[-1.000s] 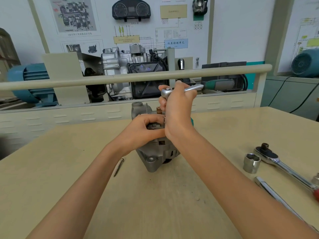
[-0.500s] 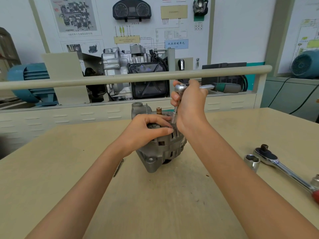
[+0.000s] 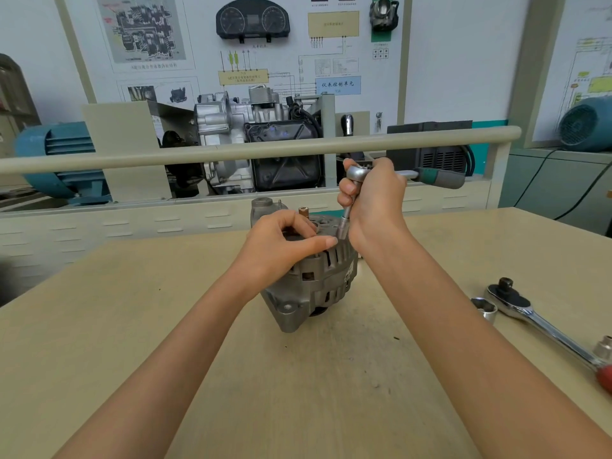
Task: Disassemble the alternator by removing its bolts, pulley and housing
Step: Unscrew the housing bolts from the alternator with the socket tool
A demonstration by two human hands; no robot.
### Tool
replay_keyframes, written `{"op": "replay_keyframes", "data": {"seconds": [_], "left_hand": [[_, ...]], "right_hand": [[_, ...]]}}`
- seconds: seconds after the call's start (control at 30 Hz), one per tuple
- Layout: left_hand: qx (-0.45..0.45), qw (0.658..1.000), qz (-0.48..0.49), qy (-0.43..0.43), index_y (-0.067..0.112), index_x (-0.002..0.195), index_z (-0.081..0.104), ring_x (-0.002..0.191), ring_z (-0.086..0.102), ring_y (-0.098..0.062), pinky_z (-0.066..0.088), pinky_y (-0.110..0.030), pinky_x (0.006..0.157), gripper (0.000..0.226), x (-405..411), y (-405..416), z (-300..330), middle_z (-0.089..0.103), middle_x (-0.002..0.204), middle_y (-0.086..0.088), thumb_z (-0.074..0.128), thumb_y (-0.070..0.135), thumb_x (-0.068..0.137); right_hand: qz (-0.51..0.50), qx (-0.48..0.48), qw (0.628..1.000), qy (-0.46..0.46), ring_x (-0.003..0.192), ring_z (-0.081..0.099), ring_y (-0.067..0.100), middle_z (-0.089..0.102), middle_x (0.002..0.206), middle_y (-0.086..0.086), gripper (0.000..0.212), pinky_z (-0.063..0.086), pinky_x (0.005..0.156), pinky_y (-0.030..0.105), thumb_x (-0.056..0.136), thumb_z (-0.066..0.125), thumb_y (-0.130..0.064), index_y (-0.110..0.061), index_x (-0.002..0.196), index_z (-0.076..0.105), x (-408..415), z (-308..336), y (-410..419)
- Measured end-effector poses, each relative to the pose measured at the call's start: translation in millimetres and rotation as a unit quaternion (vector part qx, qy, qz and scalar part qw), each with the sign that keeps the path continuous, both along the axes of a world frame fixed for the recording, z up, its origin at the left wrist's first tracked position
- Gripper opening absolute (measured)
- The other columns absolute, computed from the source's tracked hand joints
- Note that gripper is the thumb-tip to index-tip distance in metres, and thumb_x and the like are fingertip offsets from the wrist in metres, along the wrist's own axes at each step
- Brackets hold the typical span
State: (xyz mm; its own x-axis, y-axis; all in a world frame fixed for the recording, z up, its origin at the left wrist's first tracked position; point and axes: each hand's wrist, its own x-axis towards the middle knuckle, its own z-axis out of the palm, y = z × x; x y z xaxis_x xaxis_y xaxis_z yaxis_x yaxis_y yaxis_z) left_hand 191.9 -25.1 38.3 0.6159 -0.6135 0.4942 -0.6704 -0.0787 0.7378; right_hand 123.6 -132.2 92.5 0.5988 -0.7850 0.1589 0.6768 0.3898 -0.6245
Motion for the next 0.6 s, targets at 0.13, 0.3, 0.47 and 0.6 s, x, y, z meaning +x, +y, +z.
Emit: {"op": "replay_keyframes", "data": {"seconds": [0.13,0.3,0.47,0.6], "left_hand": [[-0.012,1.000,0.003,0.017,0.012,0.072,0.063,0.081,0.062,0.006,0.046,-0.005,0.067,0.021,-3,-1,5,0.068,0.085,0.006,0.080,0.025,0.074],[-0.069,0.998,0.014,0.006,0.023,0.073,0.067,0.074,0.062,0.002,0.049,-0.009,0.068,0.011,-12,3,14,0.068,0.075,0.010,0.076,0.026,0.078],[-0.152,0.988,0.009,0.022,0.028,0.085,0.072,0.075,0.065,0.001,0.054,-0.014,0.072,0.005,-16,12,33,0.071,0.074,0.015,0.068,0.024,0.086],[-0.174,0.974,0.054,0.133,0.016,0.091,0.071,0.062,0.065,-0.005,0.057,-0.020,0.064,0.010,7,32,42,0.067,0.073,0.004,0.064,0.022,0.090]], "right_hand": [[0.011,0.002,1.000,0.016,0.032,0.032,0.007,0.049,0.062,0.004,0.035,0.022,0.035,0.016,0.096,0.025,-0.007,-0.003,0.127,0.039,2,-3,-1],[0.011,0.006,1.000,0.029,0.032,0.031,0.007,0.048,0.061,0.003,0.042,0.022,0.035,0.016,0.096,0.025,-0.007,0.002,0.135,0.036,3,-4,-3],[0.008,0.008,0.999,0.035,0.031,0.031,0.007,0.050,0.055,0.001,0.042,0.022,0.035,0.015,0.097,0.026,-0.009,0.003,0.136,0.036,4,-5,-5],[0.021,0.012,0.999,0.043,0.029,0.030,0.006,0.047,0.038,-0.006,0.043,0.021,0.033,0.014,0.097,0.026,-0.009,0.002,0.137,0.036,5,-7,-7]]}}
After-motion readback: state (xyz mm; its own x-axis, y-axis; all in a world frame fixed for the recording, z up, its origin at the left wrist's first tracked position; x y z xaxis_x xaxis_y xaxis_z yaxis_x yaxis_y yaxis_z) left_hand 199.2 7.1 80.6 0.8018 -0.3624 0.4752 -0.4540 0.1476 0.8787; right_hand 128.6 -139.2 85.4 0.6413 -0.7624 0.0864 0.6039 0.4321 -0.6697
